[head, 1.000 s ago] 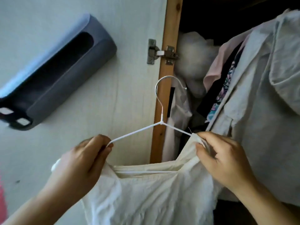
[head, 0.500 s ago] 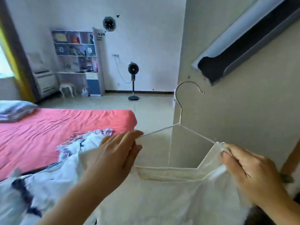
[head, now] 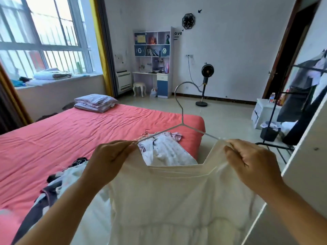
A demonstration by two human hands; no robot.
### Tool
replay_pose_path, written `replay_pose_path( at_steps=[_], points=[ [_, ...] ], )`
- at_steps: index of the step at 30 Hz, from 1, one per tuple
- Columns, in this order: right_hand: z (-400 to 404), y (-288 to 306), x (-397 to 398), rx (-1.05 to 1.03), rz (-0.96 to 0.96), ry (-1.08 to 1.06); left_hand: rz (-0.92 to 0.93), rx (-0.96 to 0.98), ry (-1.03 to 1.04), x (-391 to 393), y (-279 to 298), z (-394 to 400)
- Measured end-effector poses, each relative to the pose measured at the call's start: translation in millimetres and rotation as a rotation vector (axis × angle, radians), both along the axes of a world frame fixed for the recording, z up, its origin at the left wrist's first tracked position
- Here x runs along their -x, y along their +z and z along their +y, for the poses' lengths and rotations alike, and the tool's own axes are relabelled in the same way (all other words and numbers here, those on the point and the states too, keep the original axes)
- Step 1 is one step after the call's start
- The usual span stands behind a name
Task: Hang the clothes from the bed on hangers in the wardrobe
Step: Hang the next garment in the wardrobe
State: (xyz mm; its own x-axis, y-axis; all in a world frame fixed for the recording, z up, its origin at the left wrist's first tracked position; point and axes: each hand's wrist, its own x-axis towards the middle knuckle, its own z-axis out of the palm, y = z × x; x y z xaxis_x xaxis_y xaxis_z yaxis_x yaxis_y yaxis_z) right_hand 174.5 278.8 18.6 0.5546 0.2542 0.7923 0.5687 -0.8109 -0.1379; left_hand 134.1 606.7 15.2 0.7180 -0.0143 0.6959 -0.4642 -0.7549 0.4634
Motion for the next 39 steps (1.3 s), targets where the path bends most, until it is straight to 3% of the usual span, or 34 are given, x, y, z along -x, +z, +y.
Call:
replay_pose_path(
  at_steps=[4, 8, 12, 15, 20, 23, 27, 30, 32, 35, 39],
  points=[
    [30, -6, -30, 0.017, -0.003, 0.055, -0.115, -0.017, 0.141, -3, -5, 21],
    [64, -3, -49, 0.108, -0.082, 0.150, -0.243, -0.208, 0.278, -15, 13, 20],
    [93, 3, -76, 0.051, -0.116, 0.227, -0.165, -0.117, 0.274, -28, 16, 32],
    [114, 2, -112, 0.023, -0.068, 0.332, -0.093, -0.252, 0.404, -43, -2, 68],
    [139, -4, -193, -0.099, 0.158, 0.547, -0.083, -0.250, 0.590, -75, -24, 105],
    [153, 2, -234, 0.011, 0.119, 0.489, -0.077, -0.243, 0.665, -98, -29, 117],
    [186, -10, -266, 0.116, 0.045, 0.567, -0.037, -0.209, 0.683, -137, -39, 127],
    [199, -34, -295, -0.042, 0.233, 0.649, -0.033, -0.186, 0.609, -163, -50, 135],
    [202, -45, -317, -0.118, 0.350, 0.656, 0.015, -0.197, 0.707, -175, -62, 144],
    [208, -58, -347, -0.133, 0.445, 0.622, 0.240, -0.011, 0.901, -187, -89, 149],
    [225, -84, -388, -0.074, 0.607, 0.496, 0.406, 0.234, 0.795, -201, -135, 134]
  ],
)
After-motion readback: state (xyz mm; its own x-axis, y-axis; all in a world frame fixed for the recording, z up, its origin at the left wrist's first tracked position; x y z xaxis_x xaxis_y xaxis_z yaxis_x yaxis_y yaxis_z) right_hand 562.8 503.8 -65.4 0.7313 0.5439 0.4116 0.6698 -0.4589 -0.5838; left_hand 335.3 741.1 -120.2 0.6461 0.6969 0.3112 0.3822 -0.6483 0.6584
